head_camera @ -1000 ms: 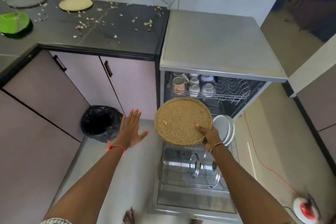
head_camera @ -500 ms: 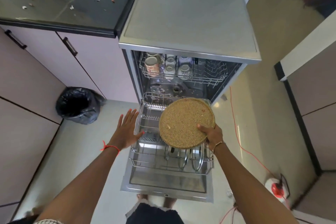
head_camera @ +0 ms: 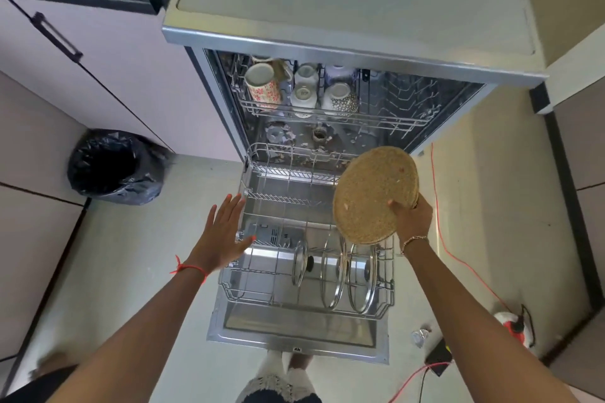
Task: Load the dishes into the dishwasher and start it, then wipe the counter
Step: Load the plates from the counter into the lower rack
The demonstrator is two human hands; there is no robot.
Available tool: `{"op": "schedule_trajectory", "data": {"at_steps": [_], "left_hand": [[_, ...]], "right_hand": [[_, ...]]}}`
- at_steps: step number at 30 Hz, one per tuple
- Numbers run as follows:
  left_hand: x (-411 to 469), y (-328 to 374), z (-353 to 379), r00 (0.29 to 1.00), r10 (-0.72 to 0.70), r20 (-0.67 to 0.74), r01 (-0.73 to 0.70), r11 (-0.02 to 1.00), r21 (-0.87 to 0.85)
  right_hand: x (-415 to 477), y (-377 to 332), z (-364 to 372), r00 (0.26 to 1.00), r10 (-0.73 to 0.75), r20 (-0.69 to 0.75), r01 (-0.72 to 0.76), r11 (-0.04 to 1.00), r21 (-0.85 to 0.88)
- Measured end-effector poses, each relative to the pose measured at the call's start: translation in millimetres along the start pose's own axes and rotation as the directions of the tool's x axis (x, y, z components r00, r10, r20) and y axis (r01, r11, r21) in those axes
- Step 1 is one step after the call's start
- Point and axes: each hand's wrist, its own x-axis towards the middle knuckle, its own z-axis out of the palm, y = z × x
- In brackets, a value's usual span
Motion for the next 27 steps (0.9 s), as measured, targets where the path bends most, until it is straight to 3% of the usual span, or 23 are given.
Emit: {"op": "schedule_trajectory", "data": {"at_steps": [6, 12, 27], "left_hand": [[53, -44, 63, 0.998, -0.003, 0.070, 0.003, 1.000, 0.003], [88, -85, 124, 0.993, -0.001, 0.119, 0.002, 1.000, -0.007], [113, -144, 173, 0.971, -0.083, 0.226, 0.089, 0.996, -0.016]], "right_hand": [[63, 33, 51, 0.980, -0.199, -0.023, 0.182, 0.932, -0.314], [109, 73, 89, 0.966, -0.255, -0.029, 0.202, 0.825, -0.527], [166, 125, 129, 0.969, -0.241, 0.057, 0.211, 0.683, -0.700]]}}
